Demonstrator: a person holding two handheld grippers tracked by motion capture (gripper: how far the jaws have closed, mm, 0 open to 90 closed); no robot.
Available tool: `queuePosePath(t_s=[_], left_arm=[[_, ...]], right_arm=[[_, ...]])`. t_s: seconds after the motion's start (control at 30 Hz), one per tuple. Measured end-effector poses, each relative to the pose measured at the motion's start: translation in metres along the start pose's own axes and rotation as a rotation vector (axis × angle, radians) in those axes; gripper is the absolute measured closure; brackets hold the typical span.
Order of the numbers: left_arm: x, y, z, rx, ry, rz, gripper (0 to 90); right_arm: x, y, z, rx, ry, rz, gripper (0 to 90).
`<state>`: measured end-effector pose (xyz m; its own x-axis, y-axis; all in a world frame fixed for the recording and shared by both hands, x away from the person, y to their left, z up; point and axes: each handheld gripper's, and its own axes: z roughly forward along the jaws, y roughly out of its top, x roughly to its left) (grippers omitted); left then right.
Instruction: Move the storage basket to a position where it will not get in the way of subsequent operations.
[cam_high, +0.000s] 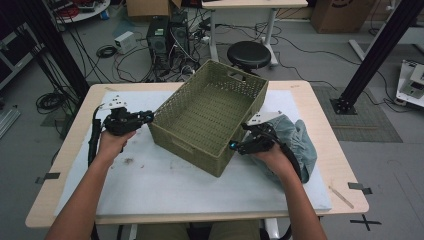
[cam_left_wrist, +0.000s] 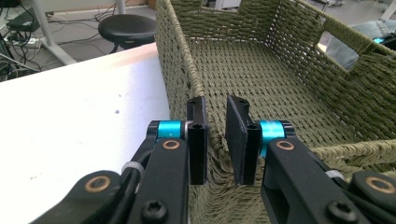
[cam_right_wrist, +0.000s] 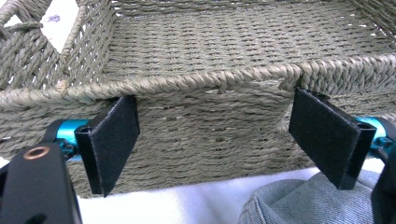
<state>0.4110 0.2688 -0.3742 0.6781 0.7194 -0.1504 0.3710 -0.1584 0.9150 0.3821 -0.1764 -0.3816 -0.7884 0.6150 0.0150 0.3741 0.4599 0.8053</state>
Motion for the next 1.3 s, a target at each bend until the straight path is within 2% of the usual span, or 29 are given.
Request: queuePosePath(t_s=[0.13,0.27,0.53,0.7,0.87,1.0,1.13,1.3], left_arm=[[-0.002,-0.002,-0.006,0.003,0.001,0.011,78.2],[-0.003,-0.014,-0.018,-0.042,-0.009,-0.024,77.7],[-0.007,-0.025,-0.041,-0.064,0.011,-0.028,76.9],[-0.008,-0.032,-0.057,-0.071,0.034,-0.02,76.7],[-0.006,-0.041,-0.074,-0.086,0.052,-0.029,76.3],[-0.005,-0.046,-0.087,-0.092,0.082,-0.032,76.2],[-0.002,-0.05,-0.096,-0.102,0.096,-0.044,76.1],[0.0,-0.052,-0.103,-0.101,0.115,-0.046,76.0]], right_arm=[[0.001,0.001,0.001,-0.003,0.01,-0.007,16.3],[0.004,0.001,0.003,-0.007,0.028,-0.02,16.4],[0.011,0.006,0.01,-0.008,0.073,-0.048,16.3],[0.016,0.011,0.017,-0.011,0.099,-0.068,16.2],[0.023,0.017,0.028,-0.019,0.13,-0.088,16.0],[0.027,0.025,0.036,-0.008,0.149,-0.108,15.9],[0.031,0.035,0.045,0.009,0.162,-0.138,15.9],[0.031,0.04,0.054,0.0,0.18,-0.147,15.8]])
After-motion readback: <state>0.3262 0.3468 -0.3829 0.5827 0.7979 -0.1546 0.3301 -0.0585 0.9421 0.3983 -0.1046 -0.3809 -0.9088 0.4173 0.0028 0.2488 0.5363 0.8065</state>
